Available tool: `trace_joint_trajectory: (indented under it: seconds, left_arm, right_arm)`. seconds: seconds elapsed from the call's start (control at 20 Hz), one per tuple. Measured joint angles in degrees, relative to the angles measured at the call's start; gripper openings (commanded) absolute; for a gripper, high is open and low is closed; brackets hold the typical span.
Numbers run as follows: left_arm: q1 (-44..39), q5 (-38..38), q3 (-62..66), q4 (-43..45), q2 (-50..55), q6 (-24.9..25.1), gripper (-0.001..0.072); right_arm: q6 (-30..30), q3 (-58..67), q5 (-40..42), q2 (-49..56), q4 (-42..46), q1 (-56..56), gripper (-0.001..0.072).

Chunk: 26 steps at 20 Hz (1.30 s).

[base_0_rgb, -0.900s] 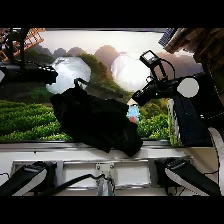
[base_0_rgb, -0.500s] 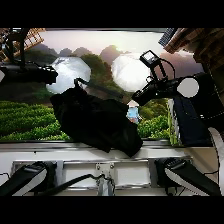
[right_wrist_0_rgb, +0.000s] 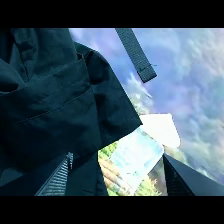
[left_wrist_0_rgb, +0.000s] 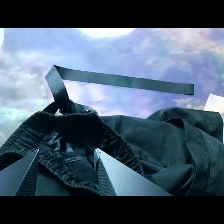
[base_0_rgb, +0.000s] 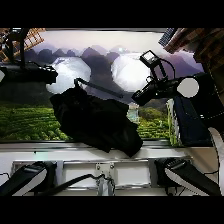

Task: Fold the clothes and pants, and hang the long-sleeved shirts on hangers.

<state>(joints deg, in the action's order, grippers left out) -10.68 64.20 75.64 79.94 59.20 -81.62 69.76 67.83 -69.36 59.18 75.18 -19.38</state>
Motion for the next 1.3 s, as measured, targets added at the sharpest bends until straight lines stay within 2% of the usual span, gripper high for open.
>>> trace_joint_trajectory:
  seconds: [0.3, 0.7, 0.85, 1.0, 1.05, 1.1, 1.15, 1.2, 1.25, 1.3]
  left_arm:
    - [0.0, -2.1, 0.0, -1.3, 0.6, 0.0, 0.0355]
    - [0.0, -5.0, 0.0, -2.9, 2.7, -0.1, 0.0354]
    - [0.0, -1.9, -0.3, -4.0, 3.5, -0.5, 0.0354]
    - [-0.2, 2.7, -3.8, -4.5, 2.6, -2.6, 0.0355]
    - [-0.5, 3.2, -6.1, -4.8, 1.7, -3.2, 0.0374]
    - [-0.9, 3.1, -8.7, -5.2, 0.8, -3.5, 0.0431]
    - [-1.6, 2.7, -11.5, -5.6, 0.0, -3.7, 0.0458]
    - [-2.4, 1.5, -13.8, -6.0, -0.4, -3.7, 0.0501]
    - [-3.4, 0.4, -15.9, -6.3, -0.3, -3.7, 0.0574]
    - [-4.4, -1.1, -17.1, -6.5, 0.4, -3.4, 0.0602]
  right_arm:
    - [0.0, 0.0, 0.6, 0.0, 0.0, 0.0, 0.0641]
    - [0.0, 0.0, 11.9, 0.0, -0.3, 0.0, 0.0641]
    - [0.0, 0.0, 16.3, 0.1, -3.0, 0.0, 0.0638]
    - [2.7, -0.9, 12.7, 0.3, -7.3, -0.3, 0.0631]
    - [4.2, -2.3, 11.1, 0.2, -8.3, -0.7, 0.0631]
    - [5.9, -4.5, 9.9, -0.1, -9.1, -1.4, 0.0631]
    - [7.4, -7.1, 9.5, -0.4, -9.7, -2.1, 0.0631]
    - [9.0, -10.6, 9.6, -0.9, -10.3, -2.9, 0.0631]
    - [10.4, -14.1, 10.2, -1.4, -10.7, -3.7, 0.0631]
    - [11.9, -17.9, 11.7, -2.0, -11.5, -4.5, 0.0631]
